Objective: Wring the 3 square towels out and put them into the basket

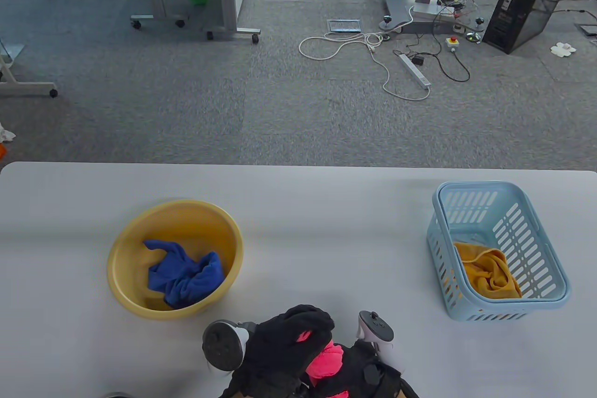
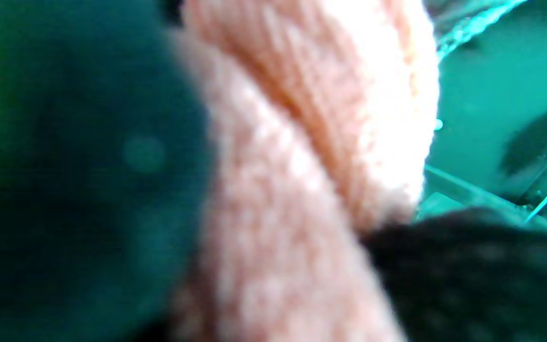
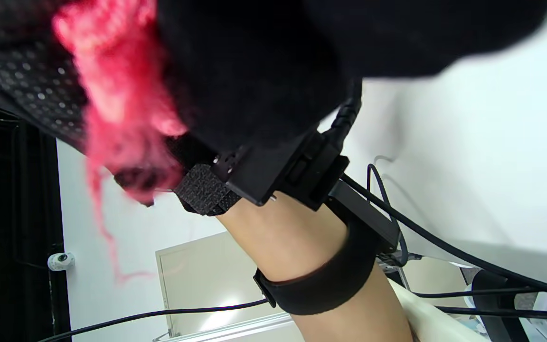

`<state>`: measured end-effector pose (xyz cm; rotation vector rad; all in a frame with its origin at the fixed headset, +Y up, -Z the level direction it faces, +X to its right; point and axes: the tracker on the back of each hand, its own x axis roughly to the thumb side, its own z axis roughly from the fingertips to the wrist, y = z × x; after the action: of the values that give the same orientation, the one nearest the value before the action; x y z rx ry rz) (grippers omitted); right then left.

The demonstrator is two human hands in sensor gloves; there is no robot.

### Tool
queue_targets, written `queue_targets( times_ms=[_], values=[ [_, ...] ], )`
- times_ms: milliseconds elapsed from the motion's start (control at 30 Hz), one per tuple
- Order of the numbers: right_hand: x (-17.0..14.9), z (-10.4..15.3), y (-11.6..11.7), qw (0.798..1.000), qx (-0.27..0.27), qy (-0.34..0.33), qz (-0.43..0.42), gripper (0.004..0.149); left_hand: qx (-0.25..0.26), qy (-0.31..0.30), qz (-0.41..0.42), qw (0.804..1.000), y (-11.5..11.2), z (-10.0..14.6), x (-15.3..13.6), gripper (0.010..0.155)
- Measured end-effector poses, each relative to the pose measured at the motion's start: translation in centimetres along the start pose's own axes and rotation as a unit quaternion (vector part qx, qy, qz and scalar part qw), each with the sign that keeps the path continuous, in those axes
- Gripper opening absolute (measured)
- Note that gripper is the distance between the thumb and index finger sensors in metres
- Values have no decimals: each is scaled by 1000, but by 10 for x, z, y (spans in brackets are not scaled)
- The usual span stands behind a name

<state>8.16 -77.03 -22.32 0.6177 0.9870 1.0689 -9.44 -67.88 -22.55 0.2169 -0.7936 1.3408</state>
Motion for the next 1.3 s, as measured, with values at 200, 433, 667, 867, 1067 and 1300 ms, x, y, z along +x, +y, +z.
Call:
queue_targets(
  times_ms=[200, 433, 667, 867, 1067, 1300],
  values=[
    [-1, -2, 1, 1000, 8, -4, -7, 67, -3, -10, -8, 1000, 0, -1, 2, 39],
    [4, 0, 0, 999, -29, -10, 39, 68, 7, 7, -16, 1000, 5, 0, -2, 39],
    [17, 8, 0, 977, -137, -4, 165, 73, 32, 41, -64, 997, 13, 6, -1, 40],
    [29, 18, 0, 939, -218, 9, 264, 75, 45, 76, -78, 993, 12, 11, -4, 42],
    [36, 25, 3, 884, -302, 23, 356, 77, 36, 131, -69, 988, 16, 14, -15, 44],
    [56, 34, 22, 750, -424, 20, 507, 75, 35, 183, -44, 981, 19, 17, -26, 48]
  ],
)
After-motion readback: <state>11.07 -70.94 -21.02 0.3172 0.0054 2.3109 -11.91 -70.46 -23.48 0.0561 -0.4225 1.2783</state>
